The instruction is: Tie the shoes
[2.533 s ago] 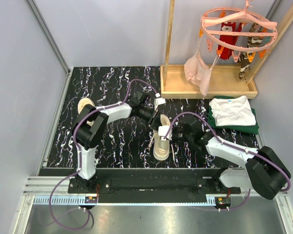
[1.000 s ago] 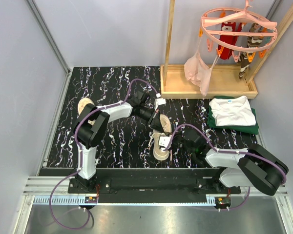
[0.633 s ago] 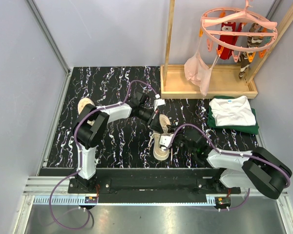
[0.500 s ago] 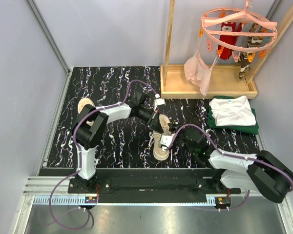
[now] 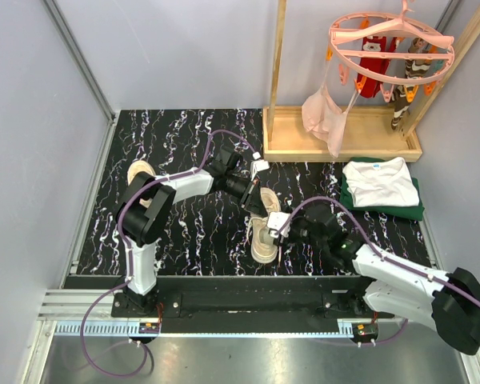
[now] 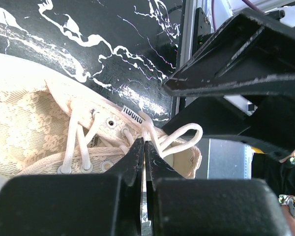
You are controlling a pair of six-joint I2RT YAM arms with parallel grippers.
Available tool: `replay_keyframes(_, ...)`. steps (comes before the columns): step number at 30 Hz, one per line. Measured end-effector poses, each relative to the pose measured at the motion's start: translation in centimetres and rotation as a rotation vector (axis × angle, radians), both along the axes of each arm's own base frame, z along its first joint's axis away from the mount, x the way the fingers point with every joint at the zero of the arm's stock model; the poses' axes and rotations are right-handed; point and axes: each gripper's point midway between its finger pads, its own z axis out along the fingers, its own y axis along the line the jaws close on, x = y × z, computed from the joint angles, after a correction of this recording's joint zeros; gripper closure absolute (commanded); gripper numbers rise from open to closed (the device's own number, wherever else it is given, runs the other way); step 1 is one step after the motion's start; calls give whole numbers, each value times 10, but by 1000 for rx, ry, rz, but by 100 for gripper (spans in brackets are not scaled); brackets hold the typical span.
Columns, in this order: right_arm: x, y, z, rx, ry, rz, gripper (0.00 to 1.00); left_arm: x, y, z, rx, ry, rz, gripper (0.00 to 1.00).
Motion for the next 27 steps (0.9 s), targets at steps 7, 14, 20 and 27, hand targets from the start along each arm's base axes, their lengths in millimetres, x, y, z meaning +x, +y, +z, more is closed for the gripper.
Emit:
replay_keyframes(7,-2,-5,23,96,242,-36,39,0,0,0,2,-3,3,100)
replay_keyframes(14,-16,7,32,134,442,23,43,1,0,2,2,-10,10,100)
replay_keyframes(20,-26,12,14,94,573,51,50,2,0,2,4,-13,13,100)
replay_keyframes(27,-25,16,14,89,588,65,52,2,0,2,6,-14,15,100)
